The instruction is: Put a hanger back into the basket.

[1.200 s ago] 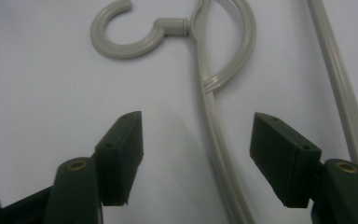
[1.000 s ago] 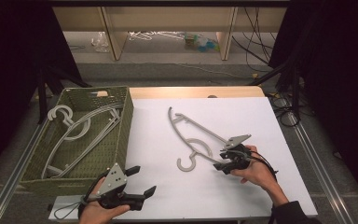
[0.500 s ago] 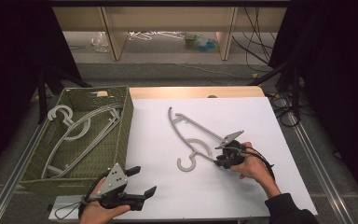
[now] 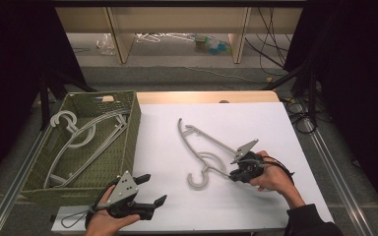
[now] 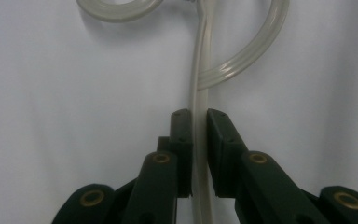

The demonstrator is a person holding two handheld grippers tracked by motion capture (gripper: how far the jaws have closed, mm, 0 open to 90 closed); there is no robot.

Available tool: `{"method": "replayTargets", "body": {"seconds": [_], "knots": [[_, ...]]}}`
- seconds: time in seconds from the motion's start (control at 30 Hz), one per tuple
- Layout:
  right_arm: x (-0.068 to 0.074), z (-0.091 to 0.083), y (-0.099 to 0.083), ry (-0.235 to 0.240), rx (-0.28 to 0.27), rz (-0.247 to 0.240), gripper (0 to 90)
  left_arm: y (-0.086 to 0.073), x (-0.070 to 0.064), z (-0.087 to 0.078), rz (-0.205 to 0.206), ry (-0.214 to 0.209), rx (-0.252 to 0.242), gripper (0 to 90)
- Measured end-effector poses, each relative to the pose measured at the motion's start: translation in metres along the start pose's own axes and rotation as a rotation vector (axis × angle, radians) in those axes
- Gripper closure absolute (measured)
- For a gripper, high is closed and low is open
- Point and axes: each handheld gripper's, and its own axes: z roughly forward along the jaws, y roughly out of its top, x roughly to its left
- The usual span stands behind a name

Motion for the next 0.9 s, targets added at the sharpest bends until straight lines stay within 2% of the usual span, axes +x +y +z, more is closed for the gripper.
{"method": "replayTargets", "body": {"seconds": [0.07, 0.1, 0.2, 0.23, 0.27, 0.3, 0.4, 0.47, 0.53, 0.57, 0.6, 0.63, 0.67, 0.73, 0.8, 0.83, 0.9], "knots": [[0.006, -0.005, -0.001, 0.022, -0.003, -0.021, 81.4, 0.002, -0.001, 0.008, -0.006, -0.014, 0.014, 25.2], [0.009, -0.006, -0.002, 0.035, -0.002, -0.033, 81.4, 0.003, -0.002, 0.012, 0.007, -0.017, 0.033, 25.4], [0.023, -0.011, -0.004, 0.090, -0.008, -0.066, 81.4, 0.008, -0.003, 0.027, 0.102, -0.011, 0.099, 30.7], [0.025, -0.011, -0.004, 0.098, -0.007, -0.077, 81.4, 0.010, -0.004, 0.032, 0.118, -0.008, 0.113, 34.2], [0.025, -0.011, -0.004, 0.098, -0.007, -0.077, 81.4, 0.013, -0.002, 0.037, 0.150, -0.014, 0.142, 34.2], [0.028, -0.012, -0.003, 0.105, -0.006, -0.081, 81.4, 0.015, -0.003, 0.044, 0.160, -0.013, 0.144, 35.0], [0.031, -0.013, 0.000, 0.122, -0.009, -0.092, 81.4, 0.020, -0.002, 0.060, 0.242, -0.002, 0.201, 35.8], [0.034, -0.015, 0.002, 0.142, -0.016, -0.115, 81.5, 0.021, -0.003, 0.071, 0.247, -0.009, 0.225, 36.0], [0.039, -0.018, 0.004, 0.152, -0.015, -0.143, 81.4, 0.022, -0.003, 0.080, 0.291, -0.002, 0.255, 39.3], [0.041, -0.019, 0.005, 0.157, -0.013, -0.149, 81.4, 0.021, -0.003, 0.082, 0.310, -0.014, 0.273, 40.3], [0.041, -0.019, 0.005, 0.157, -0.013, -0.149, 81.4, 0.021, -0.003, 0.082, 0.310, -0.014, 0.273, 40.3], [0.041, -0.019, 0.005, 0.164, 0.002, -0.165, 81.5, 0.020, -0.003, 0.085, 0.332, -0.016, 0.290, 40.3], [0.044, -0.019, 0.005, 0.158, -0.007, -0.159, 81.5, 0.019, -0.004, 0.088, 0.358, -0.012, 0.301, 40.4], [0.045, -0.019, 0.006, 0.164, 0.000, -0.179, 81.5, 0.017, -0.004, 0.093, 0.404, -0.019, 0.324, 40.5], [0.047, -0.019, 0.007, 0.172, 0.000, -0.172, 81.5, 0.015, -0.006, 0.097, 0.417, -0.021, 0.332, 40.9], [0.047, -0.020, 0.007, 0.171, 0.005, -0.193, 81.5, 0.014, -0.007, 0.099, 0.426, -0.023, 0.339, 40.9], [0.047, -0.021, 0.007, 0.186, -0.001, -0.200, 81.5, 0.013, -0.008, 0.102, 0.436, -0.035, 0.343, 42.0]]}}
